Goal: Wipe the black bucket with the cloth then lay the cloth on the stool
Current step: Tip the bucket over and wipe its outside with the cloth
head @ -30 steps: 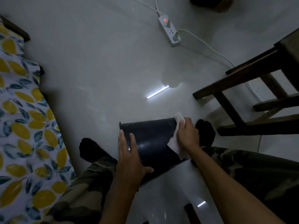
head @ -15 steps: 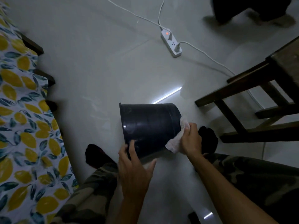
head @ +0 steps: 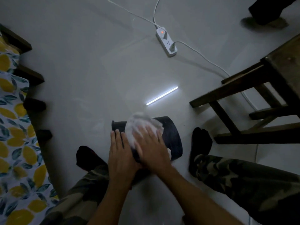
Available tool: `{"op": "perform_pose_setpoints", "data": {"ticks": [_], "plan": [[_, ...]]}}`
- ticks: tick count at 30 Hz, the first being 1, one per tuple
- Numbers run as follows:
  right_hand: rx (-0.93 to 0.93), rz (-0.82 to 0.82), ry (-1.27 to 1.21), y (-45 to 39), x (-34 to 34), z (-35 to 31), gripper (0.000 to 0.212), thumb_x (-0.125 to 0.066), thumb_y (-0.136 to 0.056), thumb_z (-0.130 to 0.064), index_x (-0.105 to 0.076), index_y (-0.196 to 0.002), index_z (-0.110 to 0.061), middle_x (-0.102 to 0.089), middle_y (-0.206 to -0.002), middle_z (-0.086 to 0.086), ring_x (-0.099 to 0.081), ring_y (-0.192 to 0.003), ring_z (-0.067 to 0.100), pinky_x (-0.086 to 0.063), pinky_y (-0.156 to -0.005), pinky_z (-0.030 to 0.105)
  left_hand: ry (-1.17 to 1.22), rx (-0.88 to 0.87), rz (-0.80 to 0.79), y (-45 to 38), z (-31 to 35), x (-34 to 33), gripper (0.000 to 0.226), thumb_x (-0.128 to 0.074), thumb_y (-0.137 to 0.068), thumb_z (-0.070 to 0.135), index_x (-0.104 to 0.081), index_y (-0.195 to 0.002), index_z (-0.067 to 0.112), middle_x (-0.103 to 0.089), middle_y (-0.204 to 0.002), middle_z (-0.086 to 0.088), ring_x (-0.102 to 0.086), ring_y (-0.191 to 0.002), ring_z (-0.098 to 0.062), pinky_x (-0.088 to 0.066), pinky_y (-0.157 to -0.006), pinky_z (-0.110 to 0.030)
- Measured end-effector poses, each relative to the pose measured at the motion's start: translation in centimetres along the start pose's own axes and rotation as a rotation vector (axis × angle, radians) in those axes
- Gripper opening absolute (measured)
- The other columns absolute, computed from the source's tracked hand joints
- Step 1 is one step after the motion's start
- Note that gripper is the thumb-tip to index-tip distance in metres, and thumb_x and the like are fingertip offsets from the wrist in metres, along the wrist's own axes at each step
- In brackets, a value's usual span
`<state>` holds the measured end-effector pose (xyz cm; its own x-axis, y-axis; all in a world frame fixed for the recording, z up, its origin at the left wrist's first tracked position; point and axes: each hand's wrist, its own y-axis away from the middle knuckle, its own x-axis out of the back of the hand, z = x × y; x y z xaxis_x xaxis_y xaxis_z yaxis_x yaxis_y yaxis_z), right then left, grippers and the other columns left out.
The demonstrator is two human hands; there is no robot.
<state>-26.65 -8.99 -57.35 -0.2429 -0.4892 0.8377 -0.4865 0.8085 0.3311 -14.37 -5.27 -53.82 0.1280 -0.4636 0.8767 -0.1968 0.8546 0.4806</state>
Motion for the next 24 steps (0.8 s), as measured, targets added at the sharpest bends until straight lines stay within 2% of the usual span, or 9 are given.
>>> {"op": "perform_pose_setpoints", "data": {"ticks": [2, 4, 7, 10, 12, 15, 17, 20, 24], "plan": [[-0.104, 0.107, -0.013, -2.5, 0.3, 1.8, 0.052, -0.041, -0.105, -0.041, -0.039, -0.154, -0.027, -0.038, -0.163, 0.001, -0.026, -0.153, 0.024, -0.01, -0.127, 0.05, 0.048, 0.014, -0.04, 0.3, 0.0, 0.4, 0.157, -0.074, -0.049, 0.084, 0.002, -0.158, 0.0, 0.009, -0.167, -0.021, 0.014, -0.154, -0.033, 0.012, -0.12, -0.039], [-0.28, 0.171, -0.107, -4.3, 0.8, 3.4, 0.044, -0.033, -0.107, -0.039, -0.053, -0.145, -0.029, -0.054, -0.15, -0.003, -0.041, -0.144, 0.019, -0.017, -0.124, 0.046, 0.09, 0.017, -0.035, 0.5, 0.2, 0.7, 0.16, -0.078, -0.046, 0.082, 0.003, -0.159, 0.001, 0.012, -0.167, -0.019, 0.015, -0.154, -0.032, 0.01, -0.117, -0.038], [-0.407, 0.217, -0.124, -4.8, 1.1, 5.5, 0.043, -0.029, -0.108, -0.038, -0.06, -0.137, -0.029, -0.062, -0.141, -0.005, -0.05, -0.136, 0.017, -0.024, -0.121, 0.043, 0.109, 0.032, -0.034, 0.5, 0.3, 0.8, 0.161, -0.08, -0.043, 0.081, -0.002, -0.159, 0.002, 0.009, -0.168, -0.018, 0.011, -0.155, -0.033, 0.006, -0.118, -0.039], [-0.474, 0.289, -0.217, -2.8, 1.5, 7.2, 0.05, -0.025, -0.107, -0.042, -0.055, -0.143, -0.025, -0.056, -0.148, -0.003, -0.048, -0.138, 0.017, -0.031, -0.12, 0.041, 0.097, 0.04, -0.047, 0.6, 0.6, 0.8, 0.161, -0.079, -0.045, 0.081, 0.001, -0.159, 0.002, 0.011, -0.167, -0.019, 0.012, -0.154, -0.034, 0.007, -0.117, -0.039], [-0.546, 0.267, -0.321, -0.7, 1.2, 7.2, 0.059, -0.021, -0.104, -0.048, -0.045, -0.151, -0.023, -0.049, -0.155, 0.002, -0.044, -0.143, 0.019, -0.034, -0.12, 0.041, 0.088, 0.039, -0.049, 0.7, 0.7, 0.6, 0.16, -0.077, -0.047, 0.082, 0.005, -0.159, 0.003, 0.015, -0.167, -0.019, 0.016, -0.154, -0.035, 0.009, -0.116, -0.04], [-0.614, 0.065, -0.077, 3.1, -0.9, 4.7, 0.076, -0.047, -0.099, -0.04, -0.012, -0.164, -0.018, -0.016, -0.17, 0.015, -0.015, -0.157, 0.033, -0.018, -0.127, 0.046, 0.096, 0.042, -0.044, 1.3, 0.8, -0.1, 0.158, -0.078, -0.049, 0.081, 0.004, -0.159, 0.002, 0.018, -0.166, -0.019, 0.018, -0.153, -0.036, 0.007, -0.116, -0.041], [-0.634, 0.071, -0.007, 5.3, -2.2, 1.7, 0.078, -0.046, -0.101, -0.032, -0.004, -0.165, -0.017, -0.007, -0.17, 0.019, -0.011, -0.156, 0.041, -0.024, -0.123, 0.056, 0.097, 0.054, -0.035, 1.9, 1.0, -0.4, 0.157, -0.077, -0.051, 0.081, 0.005, -0.159, 0.003, 0.019, -0.166, -0.019, 0.019, -0.153, -0.036, 0.005, -0.117, -0.042], [-0.53, 0.146, -0.03, 7.1, -3.6, -1.6, 0.067, -0.046, -0.101, -0.03, -0.021, -0.163, -0.021, -0.016, -0.17, 0.014, -0.017, -0.155, 0.042, -0.037, -0.116, 0.058, 0.117, 0.055, -0.001, 2.0, 0.9, -0.7, 0.153, -0.076, -0.053, 0.082, 0.001, -0.16, 0.003, 0.014, -0.167, -0.018, 0.014, -0.154, -0.036, 0.0, -0.117, -0.041], [-0.318, 0.17, -0.185, 7.1, -3.0, -3.5, 0.065, -0.051, -0.093, -0.024, -0.04, -0.156, -0.02, -0.035, -0.164, 0.01, -0.031, -0.151, 0.041, -0.038, -0.114, 0.064, 0.14, 0.033, 0.087, 1.5, 0.7, -0.6, 0.139, -0.078, -0.061, 0.074, -0.014, -0.158, -0.001, -0.003, -0.168, -0.02, 0.001, -0.155, -0.036, -0.004, -0.117, -0.038]]}}
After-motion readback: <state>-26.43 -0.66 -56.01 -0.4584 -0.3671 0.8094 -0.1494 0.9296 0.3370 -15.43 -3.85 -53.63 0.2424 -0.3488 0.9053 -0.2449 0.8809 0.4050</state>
